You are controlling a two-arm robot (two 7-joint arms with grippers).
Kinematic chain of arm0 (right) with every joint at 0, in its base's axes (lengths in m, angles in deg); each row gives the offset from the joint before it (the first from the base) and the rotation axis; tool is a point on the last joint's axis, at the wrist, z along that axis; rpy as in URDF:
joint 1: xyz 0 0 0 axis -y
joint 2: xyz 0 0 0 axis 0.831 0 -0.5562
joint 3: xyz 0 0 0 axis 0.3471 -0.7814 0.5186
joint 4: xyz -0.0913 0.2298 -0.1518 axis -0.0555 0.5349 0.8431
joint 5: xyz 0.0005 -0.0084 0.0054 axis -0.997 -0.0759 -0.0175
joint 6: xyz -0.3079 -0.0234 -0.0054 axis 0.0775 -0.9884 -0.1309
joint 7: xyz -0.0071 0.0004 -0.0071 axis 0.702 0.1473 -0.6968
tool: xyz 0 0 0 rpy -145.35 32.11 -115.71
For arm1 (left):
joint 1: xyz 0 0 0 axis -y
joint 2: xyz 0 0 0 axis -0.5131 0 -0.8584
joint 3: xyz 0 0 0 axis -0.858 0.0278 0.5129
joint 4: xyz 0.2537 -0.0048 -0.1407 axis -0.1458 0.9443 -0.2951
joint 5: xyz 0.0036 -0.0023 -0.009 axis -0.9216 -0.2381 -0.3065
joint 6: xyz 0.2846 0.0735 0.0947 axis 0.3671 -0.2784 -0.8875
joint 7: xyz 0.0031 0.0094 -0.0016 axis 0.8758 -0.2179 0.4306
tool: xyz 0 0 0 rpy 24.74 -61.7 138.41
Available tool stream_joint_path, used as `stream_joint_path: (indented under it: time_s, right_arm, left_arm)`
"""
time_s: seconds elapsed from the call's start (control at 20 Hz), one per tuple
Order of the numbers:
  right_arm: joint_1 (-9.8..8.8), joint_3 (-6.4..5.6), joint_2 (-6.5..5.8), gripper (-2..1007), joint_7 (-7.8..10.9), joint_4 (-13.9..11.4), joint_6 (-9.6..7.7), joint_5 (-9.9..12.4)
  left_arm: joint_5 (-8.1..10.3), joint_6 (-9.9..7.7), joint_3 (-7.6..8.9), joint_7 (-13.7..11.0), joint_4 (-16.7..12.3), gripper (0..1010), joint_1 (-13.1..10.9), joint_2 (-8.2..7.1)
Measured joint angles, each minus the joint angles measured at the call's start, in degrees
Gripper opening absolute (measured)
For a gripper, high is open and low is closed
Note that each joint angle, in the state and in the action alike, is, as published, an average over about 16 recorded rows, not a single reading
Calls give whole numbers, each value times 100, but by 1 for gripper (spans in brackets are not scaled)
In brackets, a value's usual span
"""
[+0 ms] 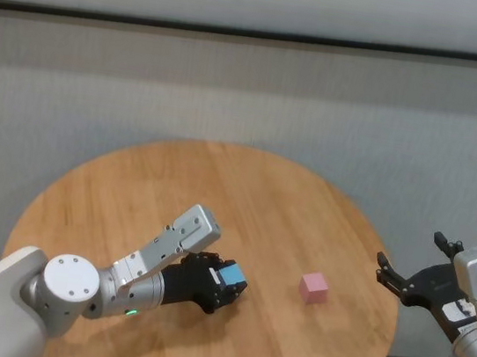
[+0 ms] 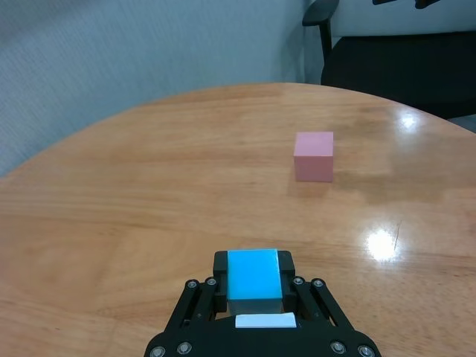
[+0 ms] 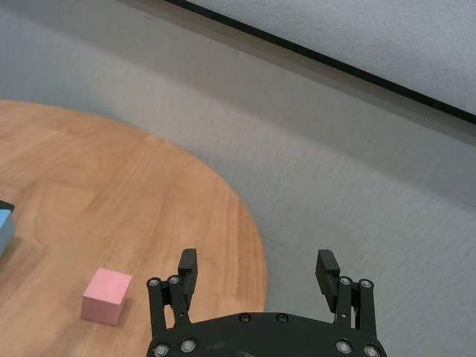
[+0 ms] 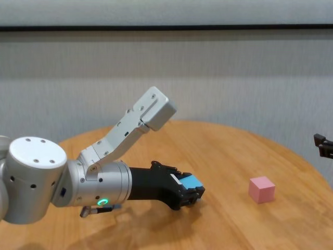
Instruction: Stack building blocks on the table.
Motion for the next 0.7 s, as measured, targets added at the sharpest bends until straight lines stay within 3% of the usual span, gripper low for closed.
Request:
stream_joint_path:
  time_s: [0.35,0.7]
  right_arm:
    - [0,0,0,1005,0,0,0,0]
    - [0,0,0,1005,0,0,0,0]
  left_arm:
    - [-40,6,35,4,30,433,12,12]
    - [-69,-32,69,4,-54,566,-15,-18]
